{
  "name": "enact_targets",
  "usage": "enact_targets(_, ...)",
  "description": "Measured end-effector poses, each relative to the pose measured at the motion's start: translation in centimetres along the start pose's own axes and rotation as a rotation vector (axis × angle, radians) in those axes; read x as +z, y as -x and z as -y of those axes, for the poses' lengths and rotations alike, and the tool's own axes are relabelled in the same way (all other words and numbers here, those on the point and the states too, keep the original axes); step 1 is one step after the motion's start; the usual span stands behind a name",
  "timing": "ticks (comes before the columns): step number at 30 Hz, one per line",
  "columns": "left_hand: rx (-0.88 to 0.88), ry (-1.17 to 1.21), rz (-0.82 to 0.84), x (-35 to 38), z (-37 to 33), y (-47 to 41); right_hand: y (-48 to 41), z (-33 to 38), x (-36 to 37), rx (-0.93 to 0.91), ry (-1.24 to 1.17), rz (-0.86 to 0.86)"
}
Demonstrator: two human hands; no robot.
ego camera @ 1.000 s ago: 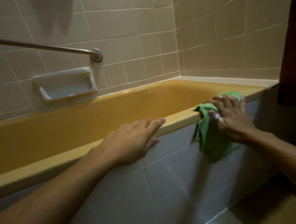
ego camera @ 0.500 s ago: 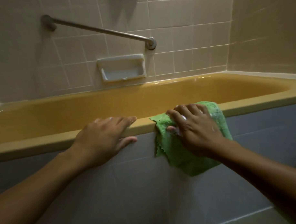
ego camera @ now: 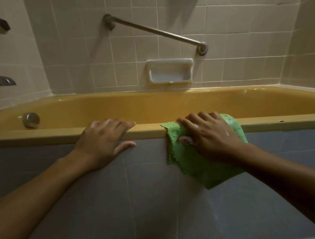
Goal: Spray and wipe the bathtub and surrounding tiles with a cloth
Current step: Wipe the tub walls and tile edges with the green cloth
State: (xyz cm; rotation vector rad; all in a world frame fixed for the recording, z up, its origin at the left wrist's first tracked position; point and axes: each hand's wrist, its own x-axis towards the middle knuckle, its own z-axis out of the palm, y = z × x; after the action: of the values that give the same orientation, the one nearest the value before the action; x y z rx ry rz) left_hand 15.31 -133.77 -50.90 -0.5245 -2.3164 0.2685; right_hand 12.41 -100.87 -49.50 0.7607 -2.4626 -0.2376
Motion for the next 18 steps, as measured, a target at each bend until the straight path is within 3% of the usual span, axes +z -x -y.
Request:
enact_targets(9, -0.198, -0.027, -0.058, 0.2, 5.6, 6.7, -1.4, 4.5, -0.6, 0.036, 0.061, 0.036)
enact_targets(18, -0.520, 0.053, -0.186, 1.2, 10.1, 11.2, -10.3, 16.8, -2.2, -0.154, 0.003, -0.014)
